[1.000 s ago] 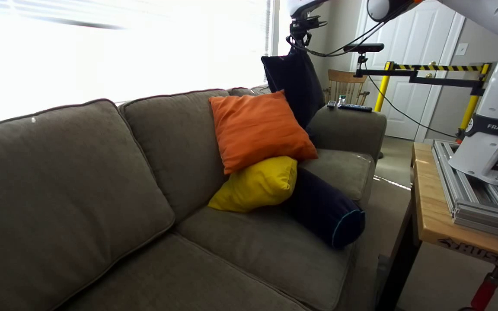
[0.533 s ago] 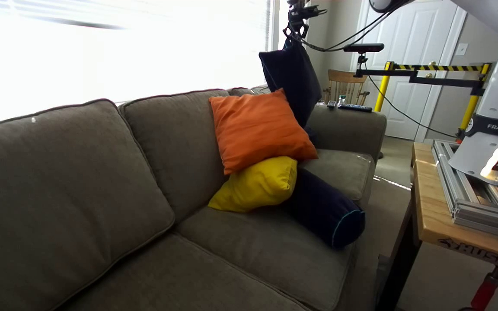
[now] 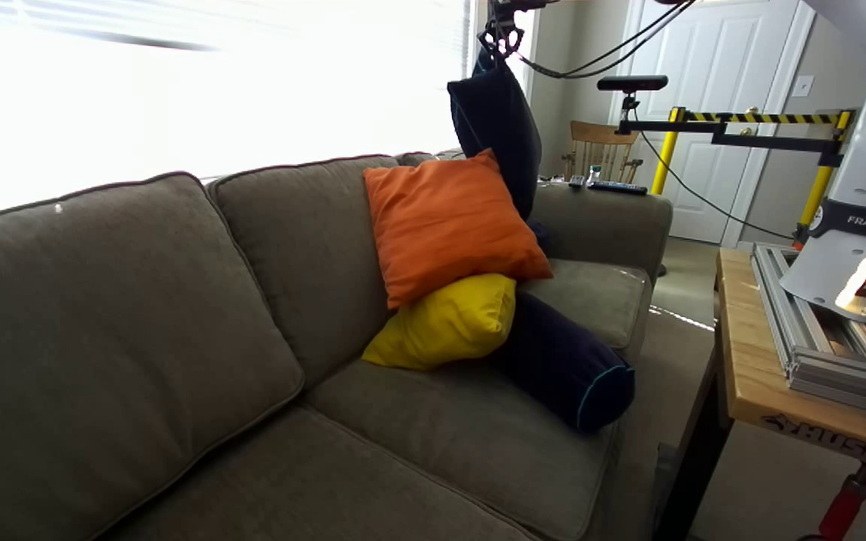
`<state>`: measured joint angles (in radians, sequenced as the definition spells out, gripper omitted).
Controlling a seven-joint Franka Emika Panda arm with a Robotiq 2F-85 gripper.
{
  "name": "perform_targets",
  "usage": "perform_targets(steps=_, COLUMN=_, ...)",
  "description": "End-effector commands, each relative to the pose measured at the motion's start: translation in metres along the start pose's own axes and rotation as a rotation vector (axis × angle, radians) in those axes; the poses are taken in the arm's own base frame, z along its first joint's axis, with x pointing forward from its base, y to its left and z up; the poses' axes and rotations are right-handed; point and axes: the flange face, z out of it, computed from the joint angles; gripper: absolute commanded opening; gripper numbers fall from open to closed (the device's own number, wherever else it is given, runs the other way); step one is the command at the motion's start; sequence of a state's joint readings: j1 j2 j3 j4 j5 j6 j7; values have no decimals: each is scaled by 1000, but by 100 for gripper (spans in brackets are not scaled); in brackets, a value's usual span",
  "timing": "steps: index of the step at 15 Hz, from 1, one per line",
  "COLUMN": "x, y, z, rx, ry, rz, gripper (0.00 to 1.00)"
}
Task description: Put the square-shaped blue pillow onto the orange one
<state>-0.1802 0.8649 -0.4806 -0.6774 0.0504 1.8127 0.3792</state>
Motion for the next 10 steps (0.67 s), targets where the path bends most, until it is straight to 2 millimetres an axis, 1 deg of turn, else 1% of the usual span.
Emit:
perform_targets(steps=1, x=-7, y=-6, z=-46, rx=32, ry=-7, rz=-40, gripper=2)
perform_targets(steps=3, x=-12, y=-12, z=-60, rx=33, ry=-5, rz=-45, gripper=2)
perform_targets(steps=10, x=-28, y=-32, z=-101, rx=64, ry=-11, rz=-108, gripper=2)
